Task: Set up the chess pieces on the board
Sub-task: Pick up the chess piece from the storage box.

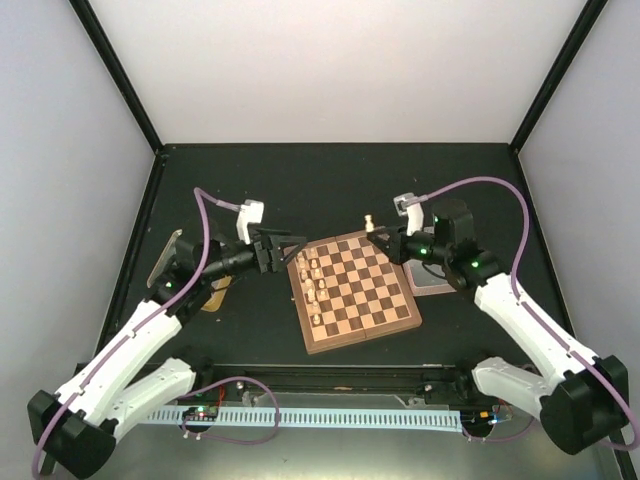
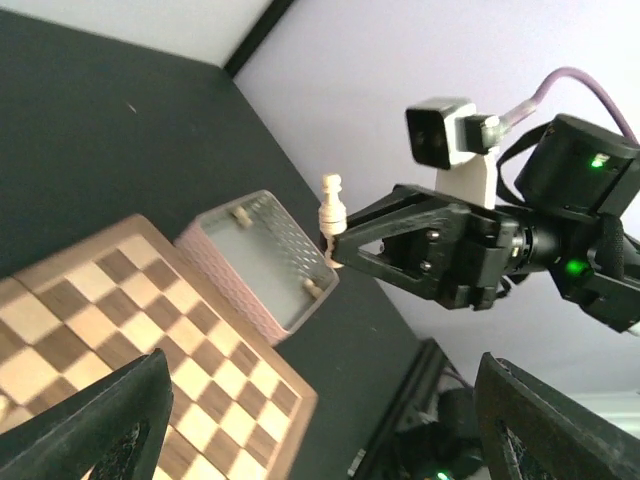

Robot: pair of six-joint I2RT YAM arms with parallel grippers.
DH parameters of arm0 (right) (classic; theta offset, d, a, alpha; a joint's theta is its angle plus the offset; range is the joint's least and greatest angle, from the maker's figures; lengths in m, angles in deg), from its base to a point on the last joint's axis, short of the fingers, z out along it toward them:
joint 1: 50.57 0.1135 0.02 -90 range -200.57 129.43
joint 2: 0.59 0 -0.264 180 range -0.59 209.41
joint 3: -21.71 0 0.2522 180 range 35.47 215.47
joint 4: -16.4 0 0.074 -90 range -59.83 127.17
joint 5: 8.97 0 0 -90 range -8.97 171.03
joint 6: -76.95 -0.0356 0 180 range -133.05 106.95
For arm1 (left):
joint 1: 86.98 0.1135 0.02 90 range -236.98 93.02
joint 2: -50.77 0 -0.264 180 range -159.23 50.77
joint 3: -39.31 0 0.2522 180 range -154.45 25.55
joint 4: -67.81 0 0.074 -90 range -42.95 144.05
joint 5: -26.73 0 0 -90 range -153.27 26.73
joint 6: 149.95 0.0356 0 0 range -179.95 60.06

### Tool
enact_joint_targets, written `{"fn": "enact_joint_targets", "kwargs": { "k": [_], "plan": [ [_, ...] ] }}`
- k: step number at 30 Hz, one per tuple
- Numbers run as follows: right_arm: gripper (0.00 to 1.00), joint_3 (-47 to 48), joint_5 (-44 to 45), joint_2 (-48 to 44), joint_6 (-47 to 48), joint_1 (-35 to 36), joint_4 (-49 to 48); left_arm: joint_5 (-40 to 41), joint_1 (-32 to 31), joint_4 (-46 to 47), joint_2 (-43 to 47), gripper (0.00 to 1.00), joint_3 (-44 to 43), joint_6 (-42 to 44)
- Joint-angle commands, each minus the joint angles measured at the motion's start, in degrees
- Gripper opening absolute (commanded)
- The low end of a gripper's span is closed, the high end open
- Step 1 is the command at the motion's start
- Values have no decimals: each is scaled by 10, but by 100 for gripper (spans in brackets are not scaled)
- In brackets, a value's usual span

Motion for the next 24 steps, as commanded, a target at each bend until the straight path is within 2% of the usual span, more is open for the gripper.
{"fn": "enact_joint_targets", "kwargs": {
  "k": [1, 9, 19, 24],
  "plan": [
    [2, 2, -143, -28, -16, 56, -118, -106, -7, 46, -32, 84, -41, -49],
    [1, 64, -188, 7, 80, 123, -31, -181, -18, 52, -79, 79, -76, -70],
    [1, 94, -205, 42, 126, 146, 15, -231, -26, -1, -136, 46, -117, -36],
    [1, 99, -209, 52, 135, 148, 22, -237, -36, -34, -165, 38, -131, -14]
  ]
}}
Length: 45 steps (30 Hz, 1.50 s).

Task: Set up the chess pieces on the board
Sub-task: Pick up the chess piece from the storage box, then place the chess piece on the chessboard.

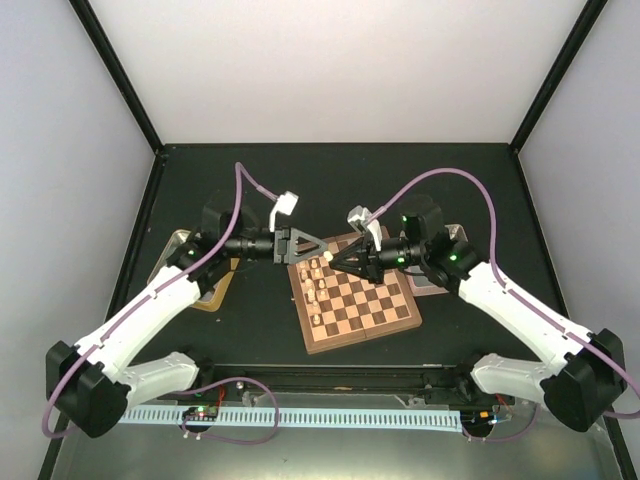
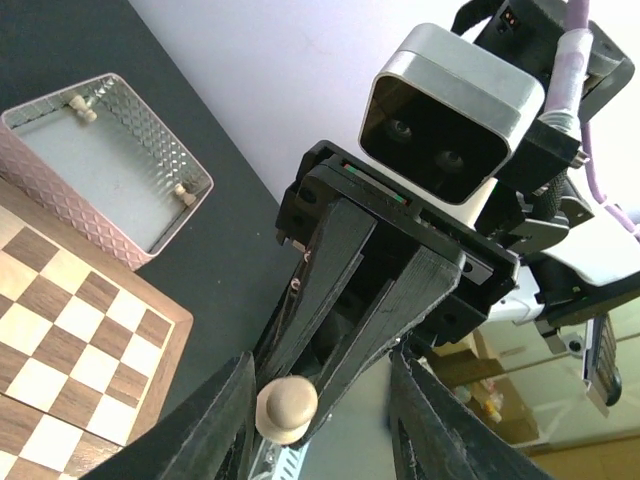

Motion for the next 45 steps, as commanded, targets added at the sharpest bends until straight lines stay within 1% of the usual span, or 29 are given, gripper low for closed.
{"fn": "enact_joint_targets", "kwargs": {
  "k": [1, 2, 4, 8, 10, 12, 14, 17, 20, 24, 27, 28, 31, 35, 39, 45],
  "plan": [
    [1, 20, -16, 6, 23, 5, 10, -24, -10, -35, -21, 33, -31, 29],
    [1, 21, -14, 9, 25, 5, 11, -24, -12, -34, -23, 29, -32, 30],
    [1, 23, -11, 11, 28, 5, 14, -24, -13, -36, -27, 23, -33, 32],
    [1, 24, -2, 13, 26, 5, 14, -17, -14, -43, -30, 7, -35, 43],
    [1, 20, 11, 9, 24, 5, 16, -6, -14, -55, -27, 2, -37, 54],
    [1, 11, 28, 4, 21, 5, 21, 22, -14, -76, -20, 2, -43, 72],
    [1, -6, 68, -7, 13, 5, 27, 82, -14, -106, -9, 2, -47, 97],
    [1, -33, 178, -25, -14, 4, 36, 194, -15, -152, 11, 2, -47, 133],
    [1, -46, 299, -29, -53, 4, 57, 272, -30, -171, 25, 2, -39, 163],
    [1, -59, 429, -18, -126, -1, 78, 370, -98, -171, 17, 1, -29, 189],
    [1, -71, 502, 2, -210, -15, 102, 447, -162, -180, -21, 2, -30, 190],
    [1, -74, 511, 11, -234, -26, 114, 474, -182, -183, -34, 2, -30, 189],
    [1, -93, 497, 29, -273, -38, 115, 566, -236, -197, -73, 2, -31, 176],
    [1, -112, 483, 36, -294, -39, 101, 632, -285, -199, -126, 2, -23, 145],
    [1, -118, 476, 40, -299, -40, 94, 659, -309, -197, -183, 2, -18, 118],
    [1, -118, 470, 49, -299, -41, 89, 678, -318, -168, -228, 1, 6, 100]
  ]
}}
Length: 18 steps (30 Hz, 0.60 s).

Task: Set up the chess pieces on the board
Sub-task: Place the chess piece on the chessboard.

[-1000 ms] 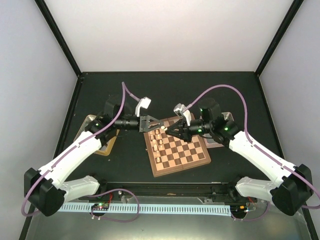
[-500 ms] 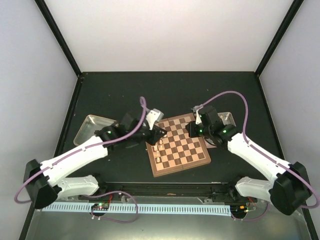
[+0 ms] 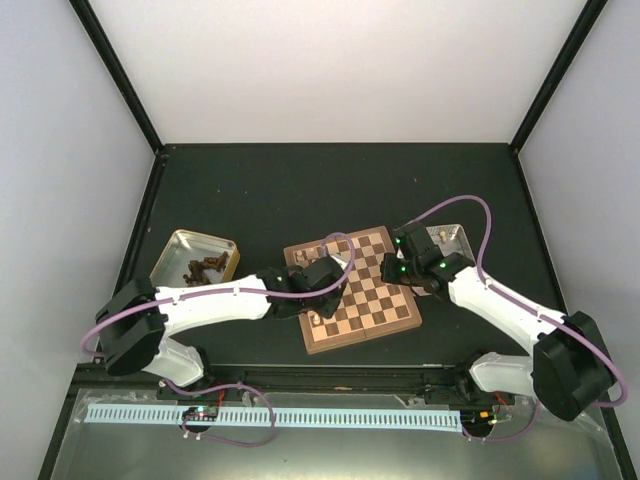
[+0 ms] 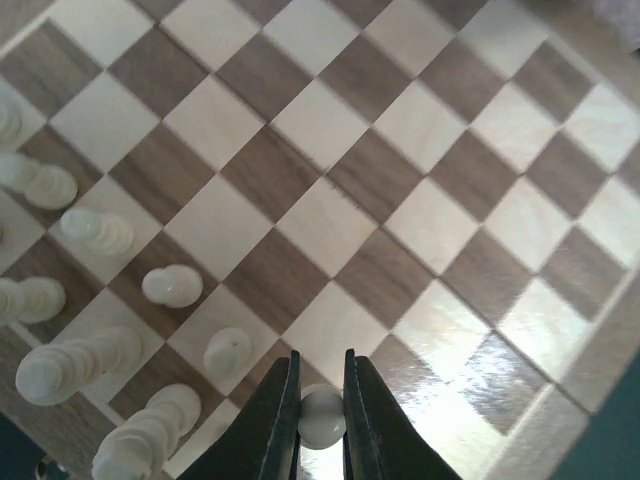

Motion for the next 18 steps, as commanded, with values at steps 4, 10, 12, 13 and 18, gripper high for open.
{"fn": "enact_joint_targets", "kwargs": {
  "k": [4, 10, 12, 13, 18],
  "plan": [
    [1, 0, -2, 14, -12, -3, -17, 44, -6, 39, -28, 3, 31, -17],
    [1, 3, -8, 25, -12, -4, -19, 18, -8, 75, -35, 6, 53, -5],
    [1, 4, -8, 28, -13, -4, -19, 13, -8, 80, -37, 7, 57, -3],
    [1, 5, -9, 28, -13, -4, -19, 11, -8, 83, -38, 7, 58, -2],
    [1, 7, -11, 33, -12, -4, -18, 11, -7, 83, -39, 9, 57, 4]
  ]
}}
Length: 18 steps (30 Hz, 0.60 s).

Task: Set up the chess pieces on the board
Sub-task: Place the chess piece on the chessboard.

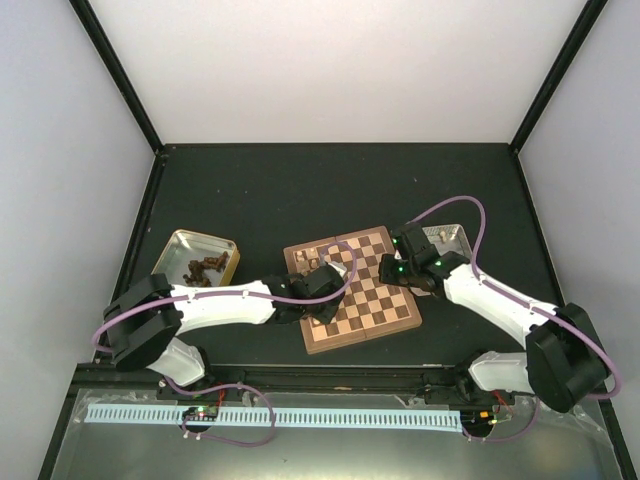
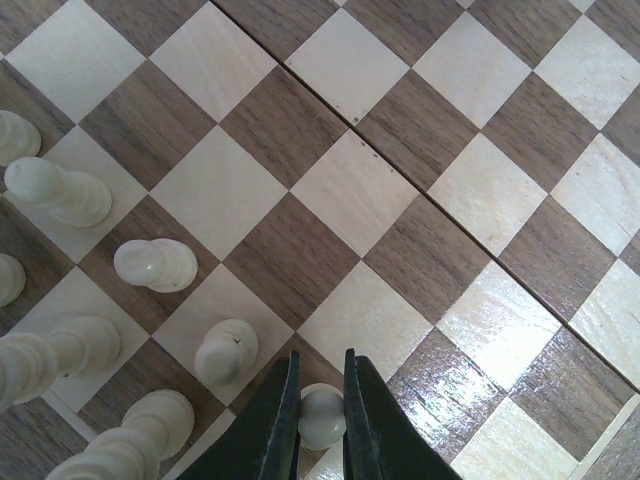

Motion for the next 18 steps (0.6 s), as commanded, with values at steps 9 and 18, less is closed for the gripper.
{"fn": "enact_joint_targets", "kwargs": {
  "k": [9, 18],
  "plan": [
    [1, 10, -7, 13, -5, -4, -14, 9, -6, 2, 3, 14, -2, 19],
    [1, 9, -12, 14, -5, -4, -14, 14, -9, -7, 6, 18, -5, 22]
  ]
}}
